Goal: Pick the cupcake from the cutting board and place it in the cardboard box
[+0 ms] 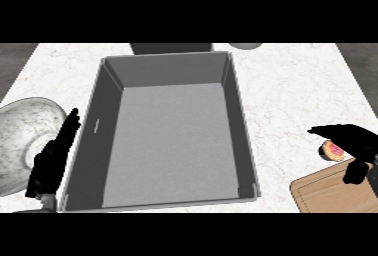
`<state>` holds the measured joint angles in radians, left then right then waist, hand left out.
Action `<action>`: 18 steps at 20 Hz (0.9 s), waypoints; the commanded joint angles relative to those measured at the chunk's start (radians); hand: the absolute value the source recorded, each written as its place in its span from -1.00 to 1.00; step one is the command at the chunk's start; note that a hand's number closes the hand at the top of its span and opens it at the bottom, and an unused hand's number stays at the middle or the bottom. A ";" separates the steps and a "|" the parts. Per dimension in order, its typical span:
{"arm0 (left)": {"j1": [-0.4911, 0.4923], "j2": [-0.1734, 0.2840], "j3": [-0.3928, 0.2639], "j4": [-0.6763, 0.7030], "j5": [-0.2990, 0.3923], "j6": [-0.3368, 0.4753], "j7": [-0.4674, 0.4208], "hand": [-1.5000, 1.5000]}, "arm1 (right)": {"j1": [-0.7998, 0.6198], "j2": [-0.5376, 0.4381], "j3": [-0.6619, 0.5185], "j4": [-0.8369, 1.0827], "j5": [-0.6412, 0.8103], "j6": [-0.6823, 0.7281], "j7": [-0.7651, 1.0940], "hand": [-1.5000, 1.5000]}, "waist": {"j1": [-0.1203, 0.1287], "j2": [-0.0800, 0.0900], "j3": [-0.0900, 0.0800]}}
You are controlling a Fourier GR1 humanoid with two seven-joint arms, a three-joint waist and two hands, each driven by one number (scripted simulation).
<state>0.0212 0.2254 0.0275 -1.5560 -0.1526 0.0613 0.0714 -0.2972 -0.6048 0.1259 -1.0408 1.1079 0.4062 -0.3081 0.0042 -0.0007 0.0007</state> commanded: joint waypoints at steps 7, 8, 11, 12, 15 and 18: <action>-0.061 -0.042 0.001 0.067 -0.041 0.021 -0.002 0.00 | -0.032 0.080 -0.002 0.074 0.112 -0.275 -0.028 1.00 | 0.002 0.004 0.000; -0.007 -0.029 0.013 0.041 -0.025 0.001 -0.028 0.00 | 0.002 0.041 -0.033 0.058 0.090 -0.301 -0.080 1.00 | 0.000 0.002 0.000; -0.012 -0.037 -0.001 -0.040 -0.043 0.009 0.062 0.00 | 0.000 0.011 -0.070 0.026 0.074 -0.305 -0.120 1.00 | -0.001 0.000 0.000; -0.032 -0.050 0.004 0.014 -0.037 0.005 0.036 0.00 | -0.009 0.054 -0.054 -0.036 0.075 -0.258 -0.078 1.00 | -0.004 0.000 -0.001; -0.047 -0.028 0.010 0.010 -0.047 -0.003 0.026 0.00 | -0.121 0.134 -0.037 0.067 0.083 -0.318 -0.102 1.00 | 0.010 0.003 0.000; -0.066 -0.028 -0.009 0.007 -0.038 -0.025 0.027 0.00 | -0.290 0.195 0.007 0.117 0.059 -0.275 -0.203 1.00 | 0.070 0.018 0.002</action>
<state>-0.0248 0.1939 0.0305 -1.5516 -0.1870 0.0496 0.0997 -0.4410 -0.4804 0.1012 -0.9770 1.1789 0.1201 -0.4441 0.0299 0.0065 0.0010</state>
